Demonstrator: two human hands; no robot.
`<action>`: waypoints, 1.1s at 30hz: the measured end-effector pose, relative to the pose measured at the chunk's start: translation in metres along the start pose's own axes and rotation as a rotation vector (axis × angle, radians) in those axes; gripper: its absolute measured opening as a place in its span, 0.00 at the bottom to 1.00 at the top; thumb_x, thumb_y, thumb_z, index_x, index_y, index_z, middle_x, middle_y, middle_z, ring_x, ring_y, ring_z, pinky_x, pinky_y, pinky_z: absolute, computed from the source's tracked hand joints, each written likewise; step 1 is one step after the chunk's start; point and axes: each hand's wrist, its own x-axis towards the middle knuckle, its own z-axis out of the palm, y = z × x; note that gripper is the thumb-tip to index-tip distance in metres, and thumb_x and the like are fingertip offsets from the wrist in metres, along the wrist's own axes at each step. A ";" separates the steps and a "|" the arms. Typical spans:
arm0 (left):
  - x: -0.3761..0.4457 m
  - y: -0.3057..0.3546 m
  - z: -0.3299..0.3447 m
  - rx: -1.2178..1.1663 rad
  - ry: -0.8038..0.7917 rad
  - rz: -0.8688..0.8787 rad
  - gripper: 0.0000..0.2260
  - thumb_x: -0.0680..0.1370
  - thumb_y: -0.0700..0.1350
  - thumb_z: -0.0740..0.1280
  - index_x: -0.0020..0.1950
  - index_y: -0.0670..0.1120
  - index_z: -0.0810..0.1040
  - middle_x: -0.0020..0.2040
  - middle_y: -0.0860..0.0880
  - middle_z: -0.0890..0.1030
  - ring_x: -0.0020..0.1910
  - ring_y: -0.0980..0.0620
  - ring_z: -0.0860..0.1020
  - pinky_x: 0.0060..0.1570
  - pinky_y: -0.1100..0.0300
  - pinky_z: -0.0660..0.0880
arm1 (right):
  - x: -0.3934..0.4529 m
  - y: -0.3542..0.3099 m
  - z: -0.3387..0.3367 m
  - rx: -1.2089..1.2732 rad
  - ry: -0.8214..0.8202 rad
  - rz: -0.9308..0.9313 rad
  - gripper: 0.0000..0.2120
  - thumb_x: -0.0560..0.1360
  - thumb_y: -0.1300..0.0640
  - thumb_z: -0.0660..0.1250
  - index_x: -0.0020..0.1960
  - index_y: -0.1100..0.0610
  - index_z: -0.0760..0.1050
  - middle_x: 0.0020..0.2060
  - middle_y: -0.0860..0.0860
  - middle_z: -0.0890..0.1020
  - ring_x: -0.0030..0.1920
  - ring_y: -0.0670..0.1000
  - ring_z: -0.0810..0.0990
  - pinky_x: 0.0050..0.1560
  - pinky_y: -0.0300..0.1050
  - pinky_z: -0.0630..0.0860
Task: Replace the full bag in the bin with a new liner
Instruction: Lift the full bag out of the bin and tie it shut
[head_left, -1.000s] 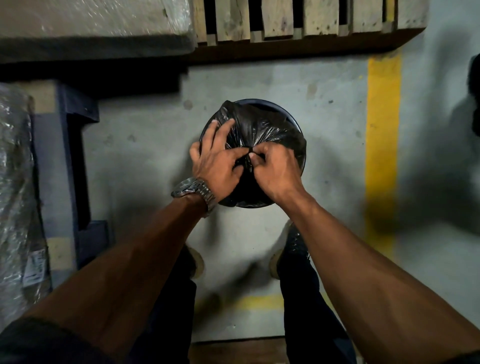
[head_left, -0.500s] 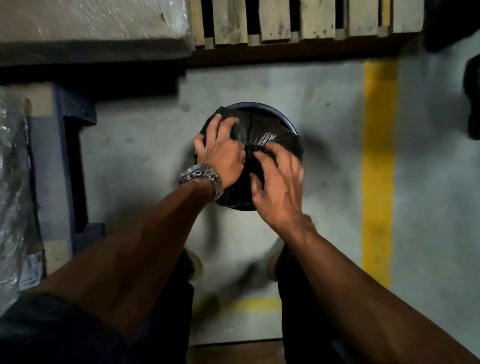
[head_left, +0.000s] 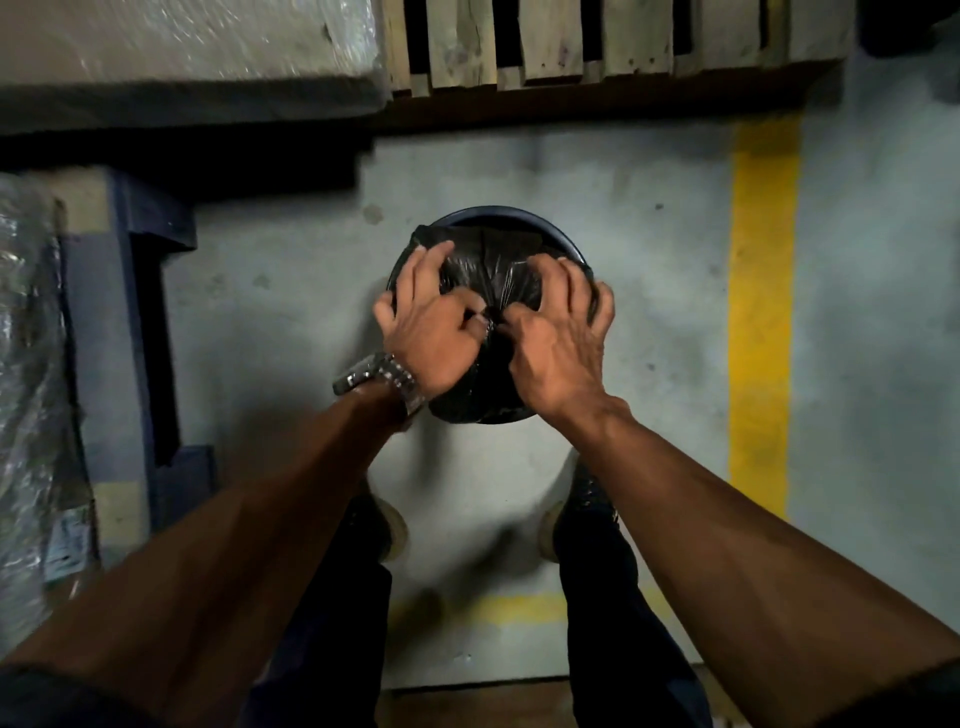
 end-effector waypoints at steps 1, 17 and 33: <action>-0.006 -0.003 0.002 0.020 0.046 0.037 0.14 0.71 0.47 0.67 0.57 0.55 0.77 0.77 0.52 0.54 0.77 0.48 0.50 0.70 0.44 0.53 | 0.001 -0.001 -0.001 0.012 -0.029 0.012 0.08 0.69 0.55 0.70 0.48 0.49 0.81 0.74 0.53 0.62 0.75 0.58 0.53 0.72 0.58 0.42; 0.005 -0.001 0.012 0.252 -0.013 0.122 0.09 0.77 0.49 0.62 0.53 0.53 0.81 0.76 0.53 0.57 0.77 0.47 0.46 0.67 0.44 0.52 | -0.026 -0.001 0.006 0.100 0.117 0.053 0.17 0.71 0.54 0.67 0.60 0.49 0.76 0.71 0.56 0.65 0.73 0.57 0.57 0.72 0.59 0.49; -0.013 -0.013 0.010 0.270 0.105 0.269 0.12 0.75 0.49 0.63 0.56 0.51 0.77 0.71 0.51 0.66 0.72 0.48 0.62 0.63 0.45 0.59 | -0.008 0.000 0.009 0.014 0.011 -0.002 0.07 0.69 0.52 0.70 0.47 0.50 0.83 0.71 0.52 0.66 0.73 0.57 0.57 0.71 0.61 0.47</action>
